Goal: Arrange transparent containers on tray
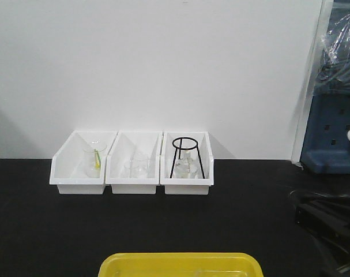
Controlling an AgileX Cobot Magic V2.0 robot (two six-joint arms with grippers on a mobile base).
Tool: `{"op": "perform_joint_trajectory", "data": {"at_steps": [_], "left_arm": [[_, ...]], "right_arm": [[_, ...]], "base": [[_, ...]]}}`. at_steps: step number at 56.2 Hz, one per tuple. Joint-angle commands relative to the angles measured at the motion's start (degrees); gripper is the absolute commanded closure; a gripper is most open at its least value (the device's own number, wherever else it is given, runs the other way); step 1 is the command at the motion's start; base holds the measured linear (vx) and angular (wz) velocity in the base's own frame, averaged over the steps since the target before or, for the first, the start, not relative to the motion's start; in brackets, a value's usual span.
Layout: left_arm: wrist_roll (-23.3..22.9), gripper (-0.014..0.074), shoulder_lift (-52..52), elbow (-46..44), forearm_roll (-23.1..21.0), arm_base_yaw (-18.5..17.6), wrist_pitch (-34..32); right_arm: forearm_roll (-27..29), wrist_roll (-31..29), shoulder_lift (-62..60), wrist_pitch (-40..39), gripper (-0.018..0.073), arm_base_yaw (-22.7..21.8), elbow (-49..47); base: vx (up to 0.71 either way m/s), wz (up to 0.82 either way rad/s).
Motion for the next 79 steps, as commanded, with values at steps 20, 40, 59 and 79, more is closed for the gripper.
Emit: {"op": "perform_joint_trajectory", "data": {"at_steps": [20, 40, 59, 79], "left_arm": [[0.03, 0.0597, -27.78, 26.84, -0.8, 2.91, -4.63], [1.46, 0.0597, -27.84, 26.56, -0.68, 2.91, 0.05], [1.46, 0.0597, -27.84, 26.56, -0.68, 2.91, 0.31], [1.46, 0.0597, -27.84, 26.56, -0.68, 2.91, 0.31]], "right_arm": [[-1.61, -0.57, -0.22, -3.54, 0.0572, 0.14, -1.58], [-1.61, -0.57, -0.22, -3.67, 0.0572, 0.14, -1.58], [-1.61, -0.57, -0.22, -3.67, 0.0572, 0.14, -1.58], [-1.69, -0.67, -0.22, -3.68, 0.0572, 0.14, -1.58]], "base": [[0.0, 0.0], [0.0, 0.0], [0.0, 0.0], [0.0, 0.0]]}}
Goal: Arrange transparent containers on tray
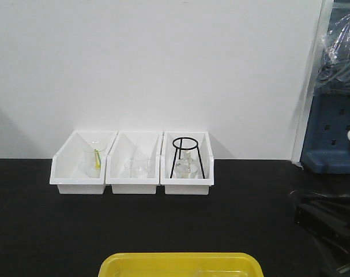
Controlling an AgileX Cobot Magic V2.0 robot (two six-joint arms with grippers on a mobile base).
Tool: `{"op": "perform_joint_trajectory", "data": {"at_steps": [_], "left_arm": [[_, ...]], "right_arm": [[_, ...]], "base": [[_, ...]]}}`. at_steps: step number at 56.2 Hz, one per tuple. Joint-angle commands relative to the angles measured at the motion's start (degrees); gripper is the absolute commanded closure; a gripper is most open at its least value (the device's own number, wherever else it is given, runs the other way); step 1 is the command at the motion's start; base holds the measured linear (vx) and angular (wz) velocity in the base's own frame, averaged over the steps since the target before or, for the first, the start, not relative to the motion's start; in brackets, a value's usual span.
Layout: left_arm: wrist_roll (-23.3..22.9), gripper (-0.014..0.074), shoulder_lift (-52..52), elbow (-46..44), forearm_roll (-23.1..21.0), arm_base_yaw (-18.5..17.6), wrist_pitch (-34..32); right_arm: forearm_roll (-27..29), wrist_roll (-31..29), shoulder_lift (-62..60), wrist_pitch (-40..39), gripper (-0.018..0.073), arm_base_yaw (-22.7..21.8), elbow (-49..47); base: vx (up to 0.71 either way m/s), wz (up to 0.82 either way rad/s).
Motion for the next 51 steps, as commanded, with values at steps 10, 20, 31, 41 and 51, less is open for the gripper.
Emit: {"op": "perform_joint_trajectory", "data": {"at_steps": [10, 20, 31, 41, 51], "left_arm": [[-0.07, 0.0597, -0.79, 2.14, -0.54, 0.25, -4.55], [-0.07, 0.0597, -0.79, 2.14, -0.54, 0.25, -4.55], [-0.07, 0.0597, -0.79, 2.14, -0.54, 0.25, -4.55], [-0.07, 0.0597, -0.79, 2.14, -0.54, 0.25, -4.55], [-0.07, 0.0597, -0.79, 2.14, -0.54, 0.25, -4.55]], "right_arm": [[0.73, -4.88, -0.57, -4.47, 0.0572, -1.65, -0.26], [3.02, -14.64, -3.92, -12.23, 0.0572, -5.69, 8.58], [10.09, -20.5, -11.32, -21.11, 0.0572, -16.38, 22.62], [14.58, -21.18, -22.7, -21.59, 0.0572, -28.58, 33.14], [16.82, -21.22, -34.84, -19.72, 0.0572, -38.77, 40.2]], "base": [[0.0, 0.0], [0.0, 0.0], [0.0, 0.0], [0.0, 0.0], [0.0, 0.0]]}}
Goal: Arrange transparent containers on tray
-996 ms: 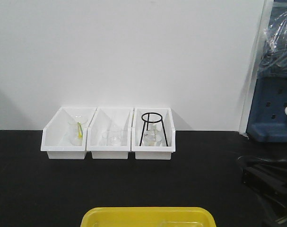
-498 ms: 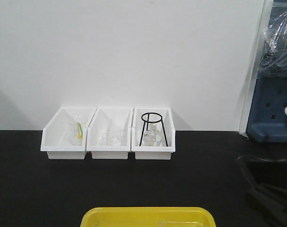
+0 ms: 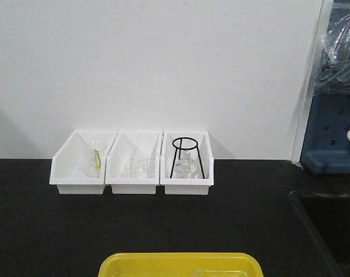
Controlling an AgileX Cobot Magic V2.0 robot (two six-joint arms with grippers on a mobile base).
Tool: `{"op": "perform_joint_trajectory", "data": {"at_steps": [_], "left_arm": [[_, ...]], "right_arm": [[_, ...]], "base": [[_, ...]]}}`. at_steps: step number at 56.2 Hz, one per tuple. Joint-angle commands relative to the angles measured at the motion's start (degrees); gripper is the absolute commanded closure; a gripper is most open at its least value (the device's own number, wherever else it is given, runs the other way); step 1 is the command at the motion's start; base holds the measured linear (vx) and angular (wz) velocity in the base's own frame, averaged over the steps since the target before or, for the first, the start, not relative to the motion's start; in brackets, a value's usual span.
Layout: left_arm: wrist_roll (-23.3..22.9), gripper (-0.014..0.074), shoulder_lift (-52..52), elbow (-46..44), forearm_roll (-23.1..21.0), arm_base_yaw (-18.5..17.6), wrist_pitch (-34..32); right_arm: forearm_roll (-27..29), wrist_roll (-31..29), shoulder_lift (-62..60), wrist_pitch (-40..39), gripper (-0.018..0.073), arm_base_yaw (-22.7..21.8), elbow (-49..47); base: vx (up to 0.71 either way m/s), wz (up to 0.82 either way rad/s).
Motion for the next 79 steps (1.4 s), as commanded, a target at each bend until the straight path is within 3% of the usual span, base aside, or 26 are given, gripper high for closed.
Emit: {"op": "perform_joint_trajectory", "data": {"at_steps": [1, 9, 22, 35, 42, 79], "left_arm": [[-0.07, 0.0597, -0.79, 2.14, -0.54, 0.25, -4.59], [-0.07, 0.0597, -0.79, 2.14, -0.54, 0.25, -4.59], [-0.07, 0.0597, -0.75, 2.14, -0.54, 0.25, -4.18], [-0.07, 0.0597, -0.75, 2.14, -0.54, 0.25, -4.11], [-0.07, 0.0597, -0.75, 2.14, -0.54, 0.25, -4.11], [-0.07, 0.0597, -0.75, 2.14, -0.54, 0.25, -4.11]], "right_arm": [[0.84, -0.53, -4.19, -3.23, 0.0572, -4.24, 1.3], [0.84, -0.53, -12.47, 1.06, 0.0572, -7.32, 5.92], [2.17, -0.87, -12.15, 6.27, 0.0572, -6.84, 5.65], [11.77, -9.79, -12.15, 6.27, 0.0572, -6.84, 5.7], [14.07, -10.99, -12.15, 6.15, 0.0572, -6.98, 5.7], [14.0, -10.99, -12.04, 6.71, 0.0572, -6.98, 5.7]], "base": [[0.0, 0.0], [0.0, 0.0], [0.0, 0.0], [0.0, 0.0], [0.0, 0.0], [0.0, 0.0]]}}
